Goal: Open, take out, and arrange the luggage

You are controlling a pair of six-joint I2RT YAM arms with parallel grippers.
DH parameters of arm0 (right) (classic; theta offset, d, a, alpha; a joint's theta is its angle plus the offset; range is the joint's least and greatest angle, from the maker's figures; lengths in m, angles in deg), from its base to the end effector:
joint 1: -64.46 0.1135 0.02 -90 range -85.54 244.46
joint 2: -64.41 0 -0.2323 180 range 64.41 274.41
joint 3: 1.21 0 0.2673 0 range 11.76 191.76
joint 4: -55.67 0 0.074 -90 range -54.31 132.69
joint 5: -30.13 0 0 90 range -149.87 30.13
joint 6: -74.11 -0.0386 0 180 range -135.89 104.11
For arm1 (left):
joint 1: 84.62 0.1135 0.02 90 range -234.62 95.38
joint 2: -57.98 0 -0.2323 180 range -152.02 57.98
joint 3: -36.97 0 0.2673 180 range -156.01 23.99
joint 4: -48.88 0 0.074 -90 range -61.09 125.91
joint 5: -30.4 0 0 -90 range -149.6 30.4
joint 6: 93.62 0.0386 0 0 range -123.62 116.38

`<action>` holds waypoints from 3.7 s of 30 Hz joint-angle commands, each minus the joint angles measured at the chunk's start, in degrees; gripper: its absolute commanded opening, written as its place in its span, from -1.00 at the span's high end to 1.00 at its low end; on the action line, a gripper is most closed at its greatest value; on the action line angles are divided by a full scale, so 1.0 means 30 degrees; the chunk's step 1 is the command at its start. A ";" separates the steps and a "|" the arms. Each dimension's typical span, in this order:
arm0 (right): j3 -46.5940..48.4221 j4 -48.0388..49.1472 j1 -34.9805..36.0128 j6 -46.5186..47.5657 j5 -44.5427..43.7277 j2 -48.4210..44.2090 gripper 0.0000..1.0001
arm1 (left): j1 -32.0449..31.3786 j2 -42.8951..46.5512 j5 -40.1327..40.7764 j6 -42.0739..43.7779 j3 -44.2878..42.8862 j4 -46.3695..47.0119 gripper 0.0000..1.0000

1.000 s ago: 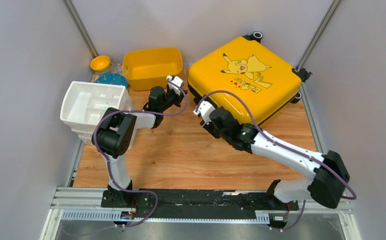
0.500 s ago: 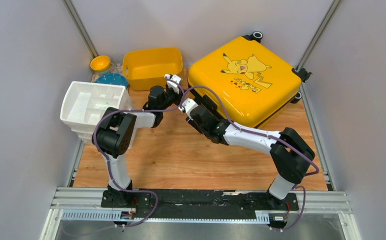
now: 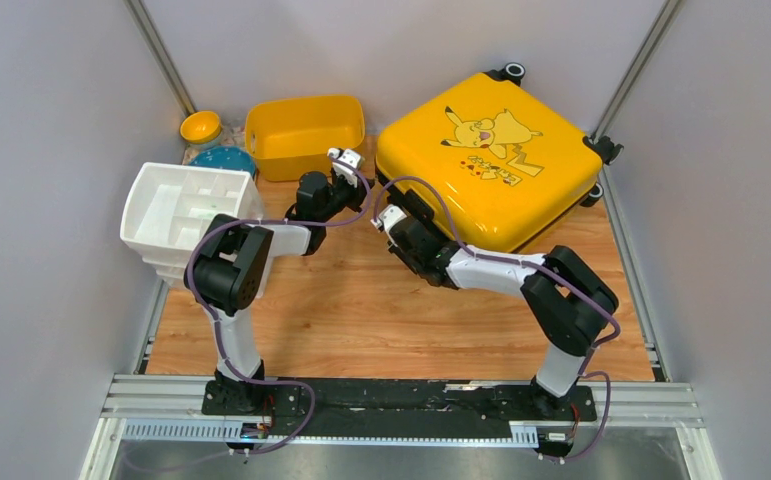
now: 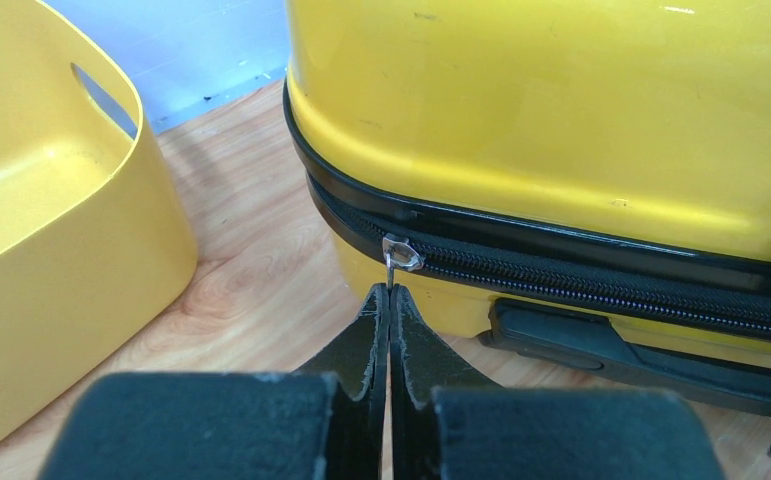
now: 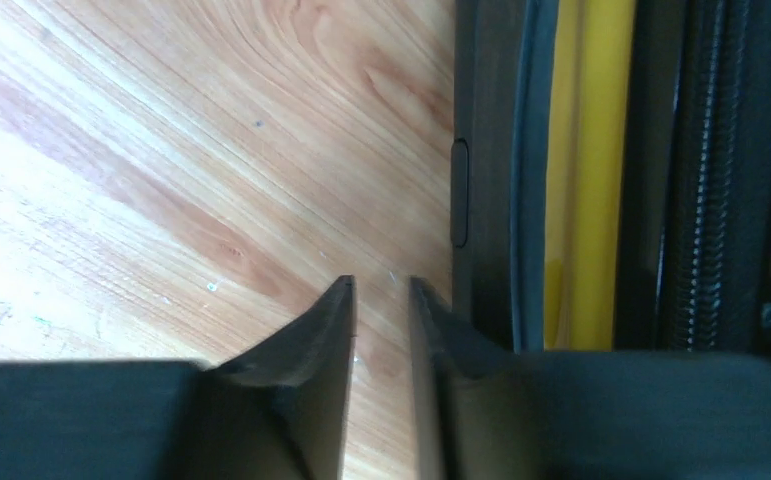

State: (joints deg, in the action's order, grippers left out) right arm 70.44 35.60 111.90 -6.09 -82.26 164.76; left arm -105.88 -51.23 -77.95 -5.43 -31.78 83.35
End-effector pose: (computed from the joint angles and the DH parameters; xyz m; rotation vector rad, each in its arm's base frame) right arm 0.2601 0.2615 0.1312 -0.9673 2.1361 -0.1543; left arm 0.3775 -0.1599 0.1479 0.5260 1.6187 -0.5699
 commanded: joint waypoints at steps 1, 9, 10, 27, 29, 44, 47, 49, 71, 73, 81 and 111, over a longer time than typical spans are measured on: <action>-0.0543 -0.0357 -0.0637 -0.0106 0.0755 -0.0695 0.59 | 0.0259 -0.0189 0.0287 0.0074 -0.0161 0.1091 1.00; -0.2681 -0.0800 -0.0608 0.0775 0.1398 -0.3770 1.00 | 0.0318 -0.0014 0.0228 -0.0131 0.0044 0.1120 1.00; -0.3002 -0.0742 -0.0608 0.0891 0.1487 -0.4441 1.00 | 0.0318 -0.0013 0.0199 -0.0131 0.0102 0.1120 1.00; 0.0478 0.1720 0.0301 0.2242 -0.0358 -0.1583 -0.26 | 0.0289 0.0221 0.0198 -0.0424 0.0337 0.1296 1.00; 0.0685 0.1632 0.0037 0.2036 -0.0503 -0.0994 -0.25 | 0.0318 0.0221 0.0227 -0.0424 0.0366 0.1383 1.00; -0.0836 -0.1587 -0.1048 0.0160 0.2277 -0.0960 0.53 | 0.0376 -0.0043 -0.0211 -0.0600 0.0161 0.1501 1.00; -0.1100 -0.2204 -0.1019 0.0481 0.2309 -0.1692 0.71 | 0.0405 -0.0043 -0.0329 -0.0629 0.0220 0.1530 1.00; -0.1247 -0.3141 -0.1164 0.0715 0.2366 -0.1985 0.80 | 0.0376 -0.0043 -0.0387 -0.0571 0.0220 0.1384 1.00; -0.5670 -1.1170 -0.3625 0.6310 0.3041 -0.9775 1.00 | 0.0464 0.0574 -0.4164 0.0367 0.1161 0.2291 1.00; -0.6314 -1.1521 -0.4035 0.7156 0.2924 -1.0392 1.00 | 0.0493 0.0049 -0.4720 0.0425 0.0808 0.2525 1.00; -0.7516 -1.2575 -0.5031 0.8539 0.2747 -1.2738 1.00 | 0.0493 -0.2471 -0.6744 0.0572 -0.2646 0.2937 1.00; 0.4166 -1.6648 -1.0193 0.2012 1.1272 -1.4356 -0.48 | 0.0876 -0.2003 -0.6805 0.1216 -0.9969 -1.1472 -0.36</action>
State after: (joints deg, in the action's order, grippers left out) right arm 74.65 -15.39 94.14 14.81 -48.51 118.10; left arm -101.88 -57.61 -96.90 -4.44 -52.96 60.53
